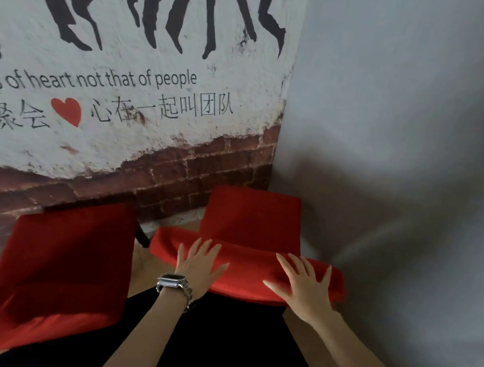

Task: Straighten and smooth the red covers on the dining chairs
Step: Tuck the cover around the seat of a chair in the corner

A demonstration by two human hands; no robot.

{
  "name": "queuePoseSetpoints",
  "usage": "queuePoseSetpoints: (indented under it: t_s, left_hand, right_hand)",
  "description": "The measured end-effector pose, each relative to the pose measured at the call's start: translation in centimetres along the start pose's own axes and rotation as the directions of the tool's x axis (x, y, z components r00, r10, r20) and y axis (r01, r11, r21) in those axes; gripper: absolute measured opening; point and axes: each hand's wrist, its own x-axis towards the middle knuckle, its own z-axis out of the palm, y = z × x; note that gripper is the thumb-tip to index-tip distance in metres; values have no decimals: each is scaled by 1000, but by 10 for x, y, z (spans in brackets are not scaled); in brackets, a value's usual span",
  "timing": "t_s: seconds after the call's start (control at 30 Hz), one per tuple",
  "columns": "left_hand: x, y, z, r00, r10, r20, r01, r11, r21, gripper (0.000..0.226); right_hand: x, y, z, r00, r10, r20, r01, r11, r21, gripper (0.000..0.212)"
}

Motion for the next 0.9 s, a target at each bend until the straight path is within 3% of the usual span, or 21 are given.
queuePoseSetpoints:
  t_s: [0.1, 0.27, 0.37, 0.43, 0.5, 0.63, 0.8, 0.9]
  left_hand:
    - [20, -31, -1, 999, -38, 39, 38, 999, -17, 61]
    - [57, -70, -23, 987, -143, 79, 143, 990, 1, 66]
    - [77, -88, -31, 963, -234, 132, 252, 957, -144, 64]
    - [87, -97, -36, 946, -233, 225, 303, 880, -366, 62]
    - [97, -103, -38, 927, -198, 318, 345, 781, -520, 58]
    - [110, -102, -39, 897, -127, 424, 372, 734, -568, 54]
    - [122, -99, -40, 873, -102, 477, 414, 671, -615, 50]
    - [121, -93, -39, 871, -127, 474, 450, 590, -670, 51]
  right_hand:
    - [12, 3, -3, 983, 179, -47, -172, 977, 130, 61]
    - [28, 6, -13, 917, 399, 19, -398, 909, 126, 48]
    - [37, 12, -20, 834, 535, 134, -551, 817, 168, 51]
    - [41, 21, -26, 777, 596, 205, -630, 735, 250, 60]
    - [42, 32, -27, 746, 619, 246, -665, 678, 313, 69]
    - [46, 47, -28, 643, 682, 348, -757, 496, 426, 77]
    - [58, 59, -25, 552, 684, 477, -814, 319, 484, 81]
    - [62, 69, -20, 513, 629, 584, -821, 162, 548, 77]
